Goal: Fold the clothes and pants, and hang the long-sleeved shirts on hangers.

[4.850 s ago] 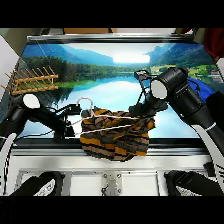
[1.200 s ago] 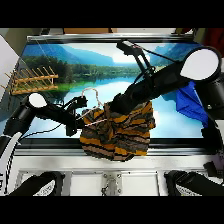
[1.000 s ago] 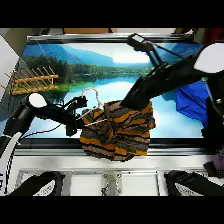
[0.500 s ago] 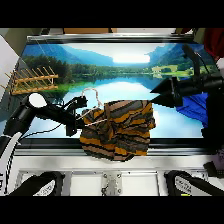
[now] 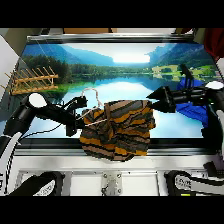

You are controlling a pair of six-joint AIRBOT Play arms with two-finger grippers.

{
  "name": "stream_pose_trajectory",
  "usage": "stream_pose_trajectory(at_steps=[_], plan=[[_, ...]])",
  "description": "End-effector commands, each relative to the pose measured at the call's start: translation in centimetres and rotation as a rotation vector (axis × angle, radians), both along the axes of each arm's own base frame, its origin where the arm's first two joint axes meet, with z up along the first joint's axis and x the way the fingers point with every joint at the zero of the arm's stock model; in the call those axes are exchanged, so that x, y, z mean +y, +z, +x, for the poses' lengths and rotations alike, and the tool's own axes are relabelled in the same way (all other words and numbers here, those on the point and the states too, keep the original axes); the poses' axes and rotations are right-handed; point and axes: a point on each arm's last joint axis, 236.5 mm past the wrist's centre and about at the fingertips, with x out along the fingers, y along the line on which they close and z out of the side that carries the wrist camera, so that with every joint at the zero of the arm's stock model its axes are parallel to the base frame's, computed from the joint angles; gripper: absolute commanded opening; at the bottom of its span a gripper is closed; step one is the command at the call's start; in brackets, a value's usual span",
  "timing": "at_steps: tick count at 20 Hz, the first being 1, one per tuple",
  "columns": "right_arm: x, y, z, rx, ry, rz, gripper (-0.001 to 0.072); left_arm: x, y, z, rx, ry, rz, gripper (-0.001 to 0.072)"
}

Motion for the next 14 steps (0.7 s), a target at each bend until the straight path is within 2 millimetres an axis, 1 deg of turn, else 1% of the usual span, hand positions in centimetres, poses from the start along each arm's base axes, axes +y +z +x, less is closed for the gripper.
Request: stream_pose_trajectory(at_steps=[1, 4, 6, 8, 10, 14], plan=[[2.4, -1.5, -0.5, -0.012, 0.084, 0.038, 0.0565, 0.0, 0.0, -0.2, 0.008, -0.007, 0.000, 0.0014], [4.0, -1.9, -1.2, 0.006, 0.131, 0.044, 0.0565, 0.0, 0.0, -0.3, 0.010, -0.008, 0.000, 0.0013], [4.8, -1.5, -1.4, 0.006, 0.143, 0.065, 0.0565, 0.0, 0.0, -0.3, 0.010, -0.008, 0.000, 0.0014], [5.3, -1.1, -1.4, 0.003, 0.145, 0.085, 0.0565, 0.0, 0.0, -0.3, 0.010, -0.009, 0.000, 0.0013], [5.6, -1.1, -1.6, 0.007, 0.155, 0.085, 0.0565, 0.0, 0.0, -0.3, 0.010, -0.008, 0.000, 0.0014], [5.7, -1.1, -1.6, 0.009, 0.157, 0.085, 0.0565, 0.0, 0.0, -0.3, 0.011, -0.009, 0.000, 0.0013]])
